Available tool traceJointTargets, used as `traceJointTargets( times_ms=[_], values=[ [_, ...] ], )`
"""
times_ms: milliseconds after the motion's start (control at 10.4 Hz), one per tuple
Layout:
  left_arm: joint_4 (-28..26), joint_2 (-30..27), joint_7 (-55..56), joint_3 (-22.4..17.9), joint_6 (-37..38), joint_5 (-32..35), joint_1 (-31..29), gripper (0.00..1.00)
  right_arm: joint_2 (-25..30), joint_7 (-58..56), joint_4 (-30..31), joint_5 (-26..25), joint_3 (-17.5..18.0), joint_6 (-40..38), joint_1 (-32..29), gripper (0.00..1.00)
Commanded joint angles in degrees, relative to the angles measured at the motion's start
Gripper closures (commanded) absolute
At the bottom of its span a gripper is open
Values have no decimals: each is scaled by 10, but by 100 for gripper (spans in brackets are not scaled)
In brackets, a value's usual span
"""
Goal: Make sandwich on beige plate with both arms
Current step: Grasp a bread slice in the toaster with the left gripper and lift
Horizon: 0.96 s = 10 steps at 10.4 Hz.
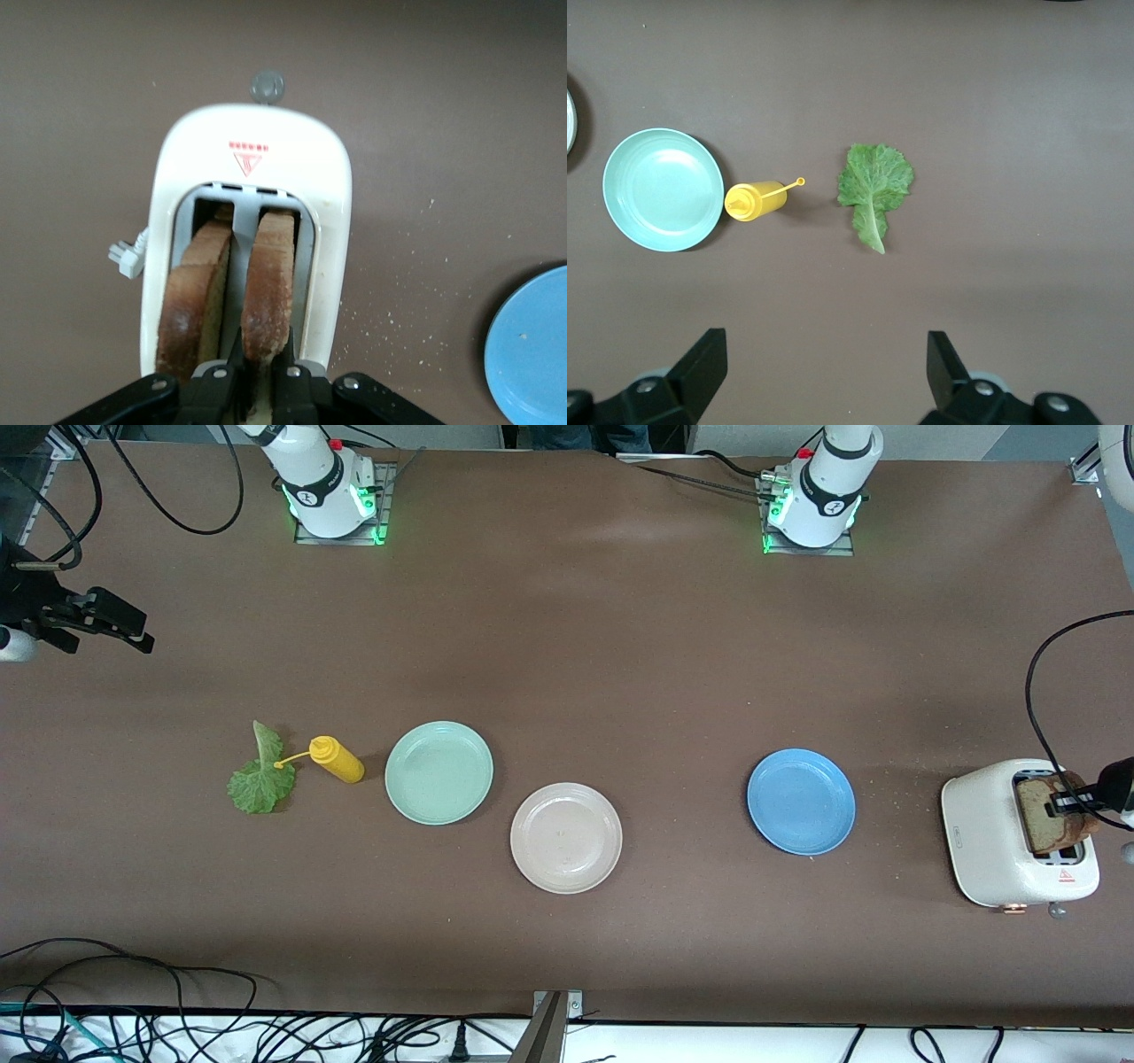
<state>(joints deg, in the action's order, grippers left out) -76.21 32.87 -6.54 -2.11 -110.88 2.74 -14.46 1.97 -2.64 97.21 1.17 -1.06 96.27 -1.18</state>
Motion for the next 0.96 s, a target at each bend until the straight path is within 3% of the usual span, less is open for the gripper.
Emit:
traceJointTargets(
  times_ms=[0, 287, 479, 862],
  values=[
    [42, -18, -2, 4, 32, 11, -1, 100, -3, -6, -12, 2, -1, -6, 0, 0],
    [47, -55, 36, 12, 89, 6, 19, 100, -3, -6, -12, 2, -1, -6, 0, 0],
    [90, -57, 94, 15, 170, -10, 57, 100, -3, -7, -12, 2, -1, -6, 0, 0],
    [103, -57, 329, 14, 193, -100, 157, 100, -3, -7, -12, 1, -1, -6, 0, 0]
  ],
)
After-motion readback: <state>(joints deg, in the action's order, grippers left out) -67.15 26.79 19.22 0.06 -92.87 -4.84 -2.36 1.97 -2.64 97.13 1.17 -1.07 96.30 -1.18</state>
